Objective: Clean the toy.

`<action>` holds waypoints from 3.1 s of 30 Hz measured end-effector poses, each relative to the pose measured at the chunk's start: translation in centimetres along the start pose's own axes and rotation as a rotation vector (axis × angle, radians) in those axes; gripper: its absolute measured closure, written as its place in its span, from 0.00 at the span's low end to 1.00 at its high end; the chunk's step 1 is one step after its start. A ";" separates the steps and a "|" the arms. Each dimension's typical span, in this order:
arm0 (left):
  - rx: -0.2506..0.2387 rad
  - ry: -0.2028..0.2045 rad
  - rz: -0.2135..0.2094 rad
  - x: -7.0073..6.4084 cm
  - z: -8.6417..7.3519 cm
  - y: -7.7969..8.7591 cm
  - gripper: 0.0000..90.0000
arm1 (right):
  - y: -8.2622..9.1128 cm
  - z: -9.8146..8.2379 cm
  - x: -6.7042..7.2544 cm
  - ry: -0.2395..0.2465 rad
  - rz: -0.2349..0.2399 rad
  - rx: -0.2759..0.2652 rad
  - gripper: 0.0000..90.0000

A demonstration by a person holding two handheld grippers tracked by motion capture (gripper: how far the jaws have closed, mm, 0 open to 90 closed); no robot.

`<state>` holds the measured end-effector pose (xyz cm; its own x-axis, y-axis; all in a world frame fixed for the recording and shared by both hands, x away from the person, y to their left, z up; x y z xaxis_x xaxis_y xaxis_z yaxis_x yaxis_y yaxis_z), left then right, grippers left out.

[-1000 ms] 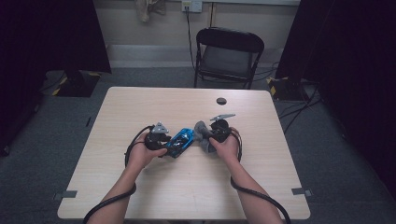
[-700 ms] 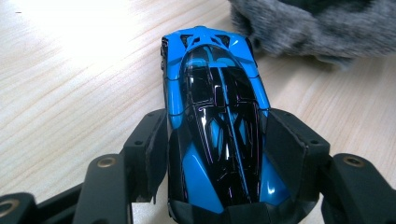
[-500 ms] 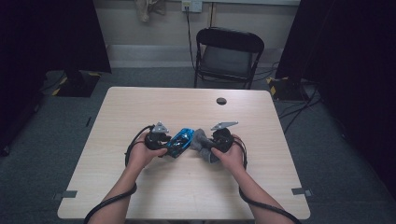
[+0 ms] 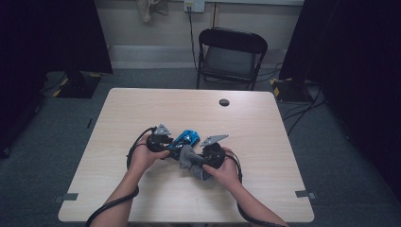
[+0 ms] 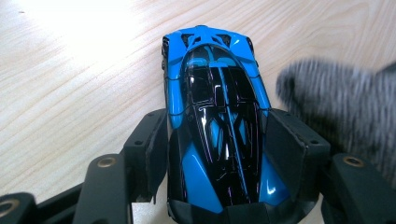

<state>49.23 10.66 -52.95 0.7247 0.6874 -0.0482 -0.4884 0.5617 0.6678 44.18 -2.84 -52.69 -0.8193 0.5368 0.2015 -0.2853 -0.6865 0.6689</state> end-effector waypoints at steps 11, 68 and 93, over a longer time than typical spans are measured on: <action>-0.006 0.000 -0.007 0.1 -0.1 0.1 0.45 | -2.2 0.4 -0.2 0.011 0.003 0.028 0.83; -0.011 -0.030 -0.009 -0.1 -0.4 0.5 0.47 | -0.9 1.9 -11.0 -0.188 -0.233 -0.037 0.82; -0.025 -0.024 -0.001 0.0 -0.4 0.6 0.47 | 0.8 1.3 -10.4 -0.149 -0.211 -0.077 0.82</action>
<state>48.73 11.16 -52.90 0.7367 0.6755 -0.0311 -0.4990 0.5741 0.6491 53.11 -8.35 -53.28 -0.6567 0.7347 0.1703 -0.4838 -0.5836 0.6522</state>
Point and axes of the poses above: each handheld gripper's, and its own axes: y roughly backward along the jaws, z roughly out of its top, x roughly to its left, the point moved 8 cm from there along -y, roughly forward along the jaws, and after that the axes turned 2 degrees about z, right-handed, at the moved point
